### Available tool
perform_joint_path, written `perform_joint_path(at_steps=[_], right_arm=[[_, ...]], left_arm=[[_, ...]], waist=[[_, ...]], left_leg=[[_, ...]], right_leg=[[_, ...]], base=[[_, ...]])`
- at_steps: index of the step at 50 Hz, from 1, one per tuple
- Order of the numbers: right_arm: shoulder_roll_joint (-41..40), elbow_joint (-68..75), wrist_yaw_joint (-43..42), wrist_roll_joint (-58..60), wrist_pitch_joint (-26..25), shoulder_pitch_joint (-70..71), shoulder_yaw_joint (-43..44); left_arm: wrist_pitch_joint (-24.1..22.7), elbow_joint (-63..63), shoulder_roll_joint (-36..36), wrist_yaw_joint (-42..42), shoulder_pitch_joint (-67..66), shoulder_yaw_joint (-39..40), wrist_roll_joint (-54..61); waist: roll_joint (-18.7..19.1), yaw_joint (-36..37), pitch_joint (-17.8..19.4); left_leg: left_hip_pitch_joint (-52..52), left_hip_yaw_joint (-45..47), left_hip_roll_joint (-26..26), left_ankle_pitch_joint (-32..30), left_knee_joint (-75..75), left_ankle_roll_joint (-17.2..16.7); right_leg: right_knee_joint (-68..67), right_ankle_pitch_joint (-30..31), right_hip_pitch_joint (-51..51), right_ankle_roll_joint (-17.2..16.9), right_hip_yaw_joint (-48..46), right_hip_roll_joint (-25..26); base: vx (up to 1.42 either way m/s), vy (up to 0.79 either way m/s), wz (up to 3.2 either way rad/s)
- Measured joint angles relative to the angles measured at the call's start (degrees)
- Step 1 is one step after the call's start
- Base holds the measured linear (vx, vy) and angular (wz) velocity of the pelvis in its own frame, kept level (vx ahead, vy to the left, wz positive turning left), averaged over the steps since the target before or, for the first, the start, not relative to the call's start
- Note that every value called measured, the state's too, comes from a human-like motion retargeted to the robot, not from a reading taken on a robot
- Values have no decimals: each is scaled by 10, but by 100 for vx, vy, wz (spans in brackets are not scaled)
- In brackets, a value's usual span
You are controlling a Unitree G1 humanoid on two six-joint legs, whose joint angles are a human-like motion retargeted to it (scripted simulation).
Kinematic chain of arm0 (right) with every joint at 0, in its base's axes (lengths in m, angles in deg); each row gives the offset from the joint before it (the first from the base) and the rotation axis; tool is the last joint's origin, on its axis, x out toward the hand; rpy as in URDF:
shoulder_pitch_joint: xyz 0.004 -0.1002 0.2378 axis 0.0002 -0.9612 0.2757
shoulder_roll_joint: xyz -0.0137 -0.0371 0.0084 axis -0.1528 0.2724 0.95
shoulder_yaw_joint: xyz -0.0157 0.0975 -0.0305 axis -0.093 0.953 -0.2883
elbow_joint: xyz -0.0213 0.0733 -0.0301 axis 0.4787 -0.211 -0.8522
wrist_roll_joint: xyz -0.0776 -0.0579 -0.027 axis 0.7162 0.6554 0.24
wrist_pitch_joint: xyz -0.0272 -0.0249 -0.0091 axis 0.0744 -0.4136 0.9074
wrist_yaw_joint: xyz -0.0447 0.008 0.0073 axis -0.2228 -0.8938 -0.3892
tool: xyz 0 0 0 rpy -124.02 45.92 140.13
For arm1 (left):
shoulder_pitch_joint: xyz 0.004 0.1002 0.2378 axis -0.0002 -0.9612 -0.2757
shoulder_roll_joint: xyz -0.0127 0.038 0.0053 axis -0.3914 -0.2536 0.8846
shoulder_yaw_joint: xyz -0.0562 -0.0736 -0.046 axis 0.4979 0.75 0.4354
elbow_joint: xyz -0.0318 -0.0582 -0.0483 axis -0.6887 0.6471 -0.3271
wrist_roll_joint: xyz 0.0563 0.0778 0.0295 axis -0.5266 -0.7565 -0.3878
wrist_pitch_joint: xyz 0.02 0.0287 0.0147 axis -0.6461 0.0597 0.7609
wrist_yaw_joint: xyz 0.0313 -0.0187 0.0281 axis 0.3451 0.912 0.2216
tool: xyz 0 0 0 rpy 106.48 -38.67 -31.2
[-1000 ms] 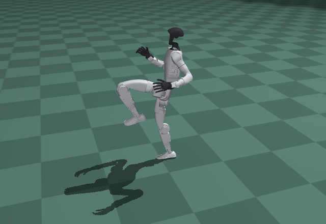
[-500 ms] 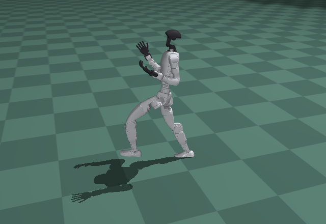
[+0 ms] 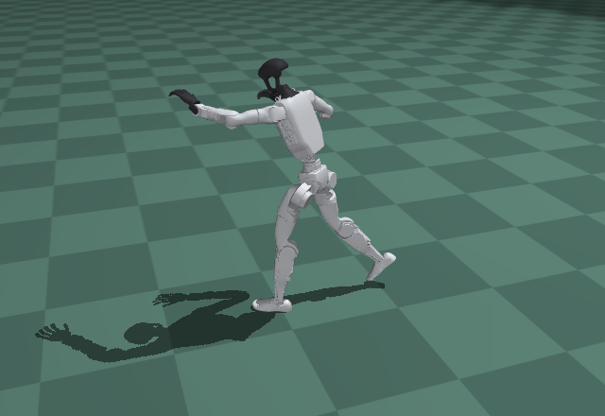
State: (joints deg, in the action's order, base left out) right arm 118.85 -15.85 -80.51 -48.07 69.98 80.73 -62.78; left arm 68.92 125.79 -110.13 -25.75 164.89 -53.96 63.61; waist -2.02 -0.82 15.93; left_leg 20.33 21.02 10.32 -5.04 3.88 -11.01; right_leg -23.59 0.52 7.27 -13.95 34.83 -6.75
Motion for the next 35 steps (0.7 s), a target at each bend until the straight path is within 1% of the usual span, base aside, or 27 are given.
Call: perform_joint_path(at_steps=[2,3,5,7,8,10,12,13,15,17,18,20,22,23,25,27,28,30,33,35], right_arm=[[-45,5,3,35,-24,61,-31],[-61,12,7,51,-37,104,-45],[-77,39,15,93,-62,211,-81],[-77,93,19,148,-83,337,-134],[-68,128,16,174,-99,399,-168],[-43,235,5,208,-128,538,-269],[-14,391,-4,213,-164,681,-399],[-1,485,-7,211,-181,753,-472],[10,699,-6,213,-208,886,-623],[4,904,34,212,-210,962,-737],[4,980,72,201,-214,973,-757],[3,1109,93,171,-221,972,-744],[15,1144,68,131,-219,941,-661],[25,1126,46,110,-212,909,-608],[36,1057,-6,81,-186,828,-525],[35,964,-63,65,-151,724,-479],[39,902,-81,72,-141,665,-464],[40,779,-89,98,-121,547,-418],[13,599,-67,107,-74,348,-307],[-14,481,-68,90,-39,207,-239]], left_arm=[[-14,-156,31,-25,-111,114,43],[-26,-230,54,-14,-187,191,80],[-52,-362,126,37,-359,349,182],[-77,-447,212,88,-497,434,266],[-79,-485,254,108,-566,462,306],[-93,-536,336,144,-696,491,386],[-111,-552,405,175,-803,489,505],[-117,-554,431,189,-850,488,571],[-126,-546,455,194,-925,496,683],[-122,-533,443,245,-981,524,730],[-113,-525,435,262,-1004,542,734],[-100,-508,416,288,-1041,586,727],[-89,-502,408,301,-1075,635,701],[-86,-504,404,302,-1091,659,681],[-85,-510,393,287,-1106,692,624],[-78,-515,371,262,-1094,694,536],[-68,-517,358,246,-1075,685,487],[-40,-511,332,233,-1013,653,378],[-13,-477,317,201,-883,568,236],[-3,-428,329,163,-783,493,162]], waist=[[-18,58,-19],[-24,86,-27],[-30,138,-41],[-40,193,-47],[-43,222,-48],[-45,280,-48],[-56,347,-36],[-67,383,-24],[-88,455,8],[-93,515,32],[-93,541,42],[-89,580,59],[-75,594,66],[-64,591,64],[-38,572,45],[-20,540,13],[-17,521,-1],[-19,479,-30],[-11,389,-75],[-5,321,-112]], left_leg=[[2,3,-16,9,0,19],[4,1,-23,13,0,29],[10,-10,-38,22,2,48],[19,-28,-53,33,11,64],[25,-37,-59,42,21,69],[51,-58,-60,69,68,65],[64,-74,-72,78,79,60],[63,-76,-86,74,65,70],[48,-81,-114,55,13,90],[45,-95,-114,62,5,79],[41,-102,-113,66,1,76],[25,-119,-111,74,-5,66],[-7,-138,-115,86,-7,60],[-29,-154,-115,92,-6,55],[-73,-195,-94,104,-1,39],[-108,-237,-71,116,8,30],[-121,-256,-66,121,13,30],[-138,-290,-63,133,29,37],[-177,-350,-55,149,49,39],[-194,-391,-47,153,56,30]], right_leg=[[41,30,11,-6,-28,-26],[57,45,17,-7,-42,-34],[84,71,30,-5,-69,-44],[102,92,43,-3,-92,-44],[109,102,50,-1,-102,-42],[121,122,63,-3,-120,-29],[132,137,69,-9,-129,-25],[139,142,70,-10,-130,-33],[151,153,72,-10,-135,-48],[165,177,79,-10,-151,-37],[170,193,83,-10,-161,-30],[171,217,93,-10,-180,-14],[144,202,105,-8,-205,-2],[112,177,109,1,-227,7],[7,113,96,45,-298,42],[-157,41,45,102,-370,59],[-247,3,11,130,-398,60],[-431,-71,-74,177,-427,59],[-670,-149,-197,209,-451,81],[-819,-170,-303,205,-471,90]], base=[[37,15,18],[35,12,49],[33,10,81],[31,7,115],[29,5,128],[26,3,130],[22,2,109],[21,1,88],[21,-4,71],[24,-11,65],[26,-10,68],[29,-1,73],[33,17,87],[36,20,111],[37,12,132],[34,6,147],[31,5,152],[28,4,156],[27,2,181],[23,4,186]])
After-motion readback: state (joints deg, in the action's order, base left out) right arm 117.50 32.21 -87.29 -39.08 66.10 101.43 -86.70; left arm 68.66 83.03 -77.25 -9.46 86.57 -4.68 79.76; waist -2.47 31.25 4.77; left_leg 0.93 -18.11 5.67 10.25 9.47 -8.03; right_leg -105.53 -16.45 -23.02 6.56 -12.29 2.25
